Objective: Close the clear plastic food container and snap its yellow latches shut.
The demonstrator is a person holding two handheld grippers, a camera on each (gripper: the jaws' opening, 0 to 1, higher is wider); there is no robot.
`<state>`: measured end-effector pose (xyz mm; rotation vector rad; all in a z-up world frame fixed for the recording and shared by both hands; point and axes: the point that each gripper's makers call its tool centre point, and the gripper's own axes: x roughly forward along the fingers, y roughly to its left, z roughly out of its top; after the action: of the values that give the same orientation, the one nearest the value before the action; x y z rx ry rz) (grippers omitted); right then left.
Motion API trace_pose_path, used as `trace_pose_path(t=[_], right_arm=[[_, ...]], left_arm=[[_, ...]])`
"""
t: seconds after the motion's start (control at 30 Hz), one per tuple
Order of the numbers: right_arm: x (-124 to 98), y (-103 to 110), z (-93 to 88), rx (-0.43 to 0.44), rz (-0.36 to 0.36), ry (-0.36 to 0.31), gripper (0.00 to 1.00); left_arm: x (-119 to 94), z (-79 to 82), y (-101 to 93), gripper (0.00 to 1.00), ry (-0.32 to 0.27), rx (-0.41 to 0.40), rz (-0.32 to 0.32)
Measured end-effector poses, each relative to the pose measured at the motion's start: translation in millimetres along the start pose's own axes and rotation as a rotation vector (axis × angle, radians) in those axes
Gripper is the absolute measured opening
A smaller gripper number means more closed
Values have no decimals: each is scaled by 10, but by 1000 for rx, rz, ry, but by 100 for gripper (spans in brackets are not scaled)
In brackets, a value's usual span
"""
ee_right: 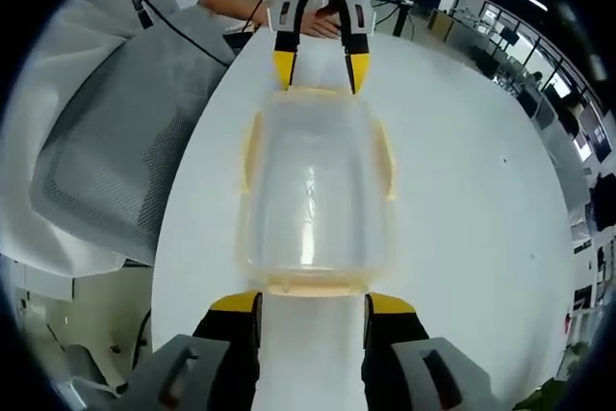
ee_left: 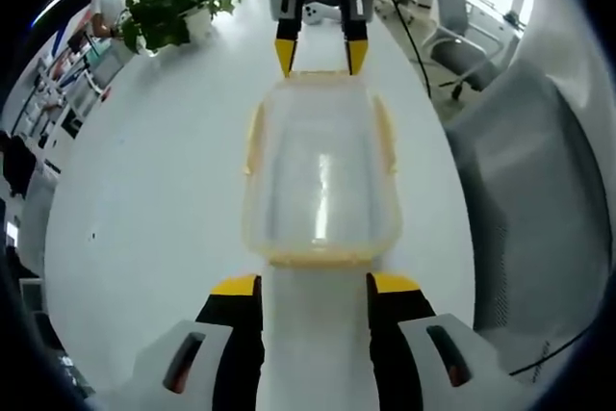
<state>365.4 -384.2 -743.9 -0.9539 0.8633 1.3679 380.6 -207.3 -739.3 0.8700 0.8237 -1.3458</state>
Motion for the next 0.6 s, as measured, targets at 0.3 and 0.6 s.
trace_pose_path(t=[0.3, 0.6], right_arm=[[-91, 15, 31, 52, -9, -12, 38], [-171, -42, 189, 112, -63, -58, 37]], left_arm=[[-100, 81, 18, 41, -56, -92, -2], [-142, 72, -3, 42, -59, -209, 6]])
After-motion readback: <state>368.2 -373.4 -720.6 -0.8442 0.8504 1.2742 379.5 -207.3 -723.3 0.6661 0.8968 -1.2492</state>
